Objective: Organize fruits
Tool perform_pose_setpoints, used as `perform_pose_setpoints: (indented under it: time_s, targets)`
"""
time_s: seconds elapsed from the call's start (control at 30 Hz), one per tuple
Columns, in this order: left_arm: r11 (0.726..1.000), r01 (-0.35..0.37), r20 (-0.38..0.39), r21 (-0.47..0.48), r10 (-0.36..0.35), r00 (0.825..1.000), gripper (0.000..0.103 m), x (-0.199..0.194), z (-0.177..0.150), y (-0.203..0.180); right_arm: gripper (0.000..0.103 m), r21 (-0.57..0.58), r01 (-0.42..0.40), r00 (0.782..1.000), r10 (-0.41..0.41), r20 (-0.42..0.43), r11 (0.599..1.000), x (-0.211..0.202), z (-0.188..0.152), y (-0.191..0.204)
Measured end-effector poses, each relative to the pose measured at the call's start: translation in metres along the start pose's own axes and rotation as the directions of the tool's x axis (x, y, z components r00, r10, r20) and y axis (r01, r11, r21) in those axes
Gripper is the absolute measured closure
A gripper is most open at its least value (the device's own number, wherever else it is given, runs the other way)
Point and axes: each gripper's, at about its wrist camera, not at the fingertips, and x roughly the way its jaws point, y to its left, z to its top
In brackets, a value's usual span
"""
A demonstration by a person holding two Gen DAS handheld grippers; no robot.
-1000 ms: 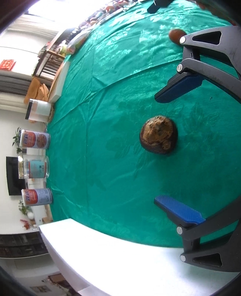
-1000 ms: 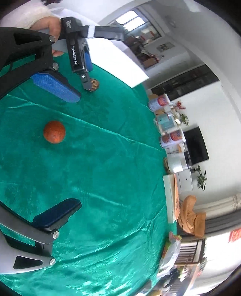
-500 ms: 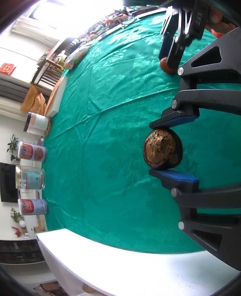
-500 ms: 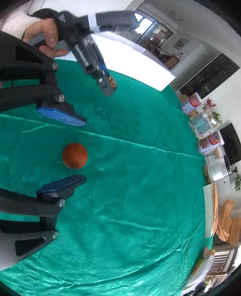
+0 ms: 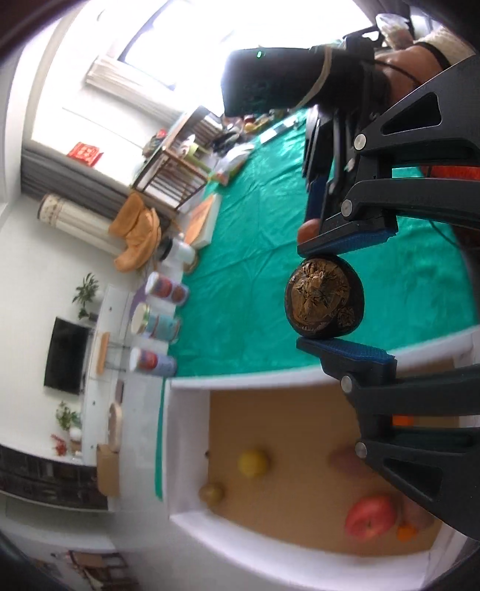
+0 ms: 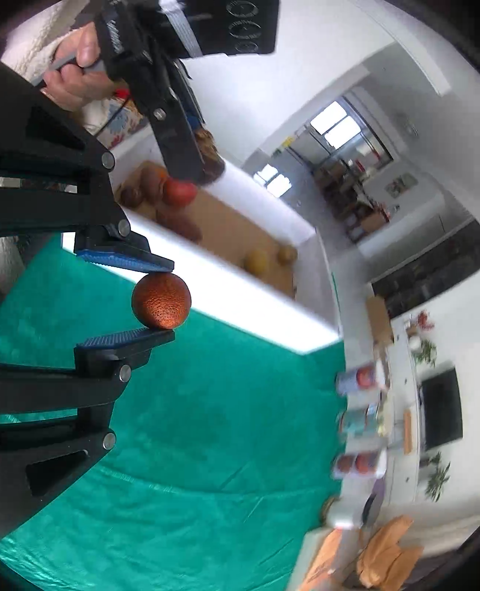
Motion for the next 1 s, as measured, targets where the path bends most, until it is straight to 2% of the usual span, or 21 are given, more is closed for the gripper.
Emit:
perform_pose_setpoints:
  time_s: [0.03, 0.1, 0.17, 0.27, 0.3, 0.37, 0.43, 0.5, 0.6, 0.73, 0.8, 0.87, 0.93, 1.0]
  targets:
    - [0.998, -0.065, -0.01, -0.009, 0.065, 0.998, 0.059, 0.003, 0.006, 0.018, 0.073, -0.032, -0.027, 0.999, 0.026, -0.027, 0.999, 0.015, 0.008, 0.017]
    - [0.983, -0.179, -0.065, -0.042, 0.176, 0.982, 0.059, 0.023, 0.012, 0.06, 0.073, -0.088, -0.039, 0.996, 0.031, -0.089, 0.995, 0.05, 0.016, 0.046]
    - [0.956, -0.28, -0.14, -0.085, 0.267, 0.953, 0.059, 0.05, 0.011, 0.1, 0.073, -0.118, -0.022, 0.987, 0.003, -0.158, 0.993, 0.085, 0.017, 0.061]
    - [0.923, -0.369, -0.216, -0.106, 0.34, 0.915, 0.059, 0.079, 0.001, 0.138, 0.072, -0.132, 0.005, 0.966, -0.039, -0.255, 0.991, 0.13, 0.012, 0.065]
    - [0.915, -0.389, -0.227, -0.104, 0.359, 0.905, 0.058, 0.085, -0.002, 0.144, 0.072, -0.141, 0.032, 0.961, -0.069, -0.267, 0.989, 0.141, 0.012, 0.065]
    - [0.895, -0.438, -0.234, -0.087, 0.409, 0.882, 0.055, 0.091, -0.006, 0.15, 0.063, -0.138, 0.078, 0.961, -0.112, -0.255, 0.987, 0.147, 0.011, 0.063]
    - [0.89, -0.447, -0.213, -0.095, 0.42, 0.882, 0.028, 0.087, -0.008, 0.151, 0.041, -0.107, 0.064, 0.972, -0.086, -0.218, 0.992, 0.137, 0.014, 0.063]
    - [0.889, -0.447, -0.16, -0.103, 0.428, 0.889, 0.018, 0.074, -0.007, 0.146, 0.027, -0.116, 0.085, 0.983, -0.103, -0.153, 0.99, 0.118, 0.016, 0.066]
    - [0.883, -0.464, -0.067, -0.067, 0.46, 0.885, 0.017, 0.047, -0.001, 0.127, 0.023, -0.141, 0.145, 0.986, -0.154, -0.056, 0.979, 0.083, 0.023, 0.07]
    - [0.854, -0.52, 0.089, -0.014, 0.519, 0.85, 0.008, 0.008, -0.002, 0.088, 0.01, -0.117, 0.181, 0.982, -0.173, 0.079, 0.976, 0.032, 0.03, 0.075]
    - [0.845, -0.534, 0.122, 0.002, 0.53, 0.839, 0.006, -0.005, -0.005, 0.071, 0.0, -0.101, 0.189, 0.976, -0.175, 0.126, 0.977, 0.014, 0.034, 0.081]
    - [0.855, -0.519, 0.094, -0.005, 0.517, 0.851, 0.006, -0.011, -0.01, 0.061, 0.0, -0.098, 0.197, 0.971, -0.18, 0.158, 0.976, 0.0, 0.031, 0.086]
    - [0.889, -0.453, 0.054, -0.059, 0.456, 0.888, 0.006, -0.018, -0.019, 0.06, 0.0, -0.09, 0.233, 0.963, -0.217, 0.159, 0.968, -0.004, 0.024, 0.089]
    - [0.9, -0.418, 0.048, -0.127, 0.426, 0.903, 0.006, -0.026, -0.029, 0.063, 0.0, -0.079, 0.275, 0.956, -0.264, 0.13, 0.958, -0.001, 0.016, 0.089]
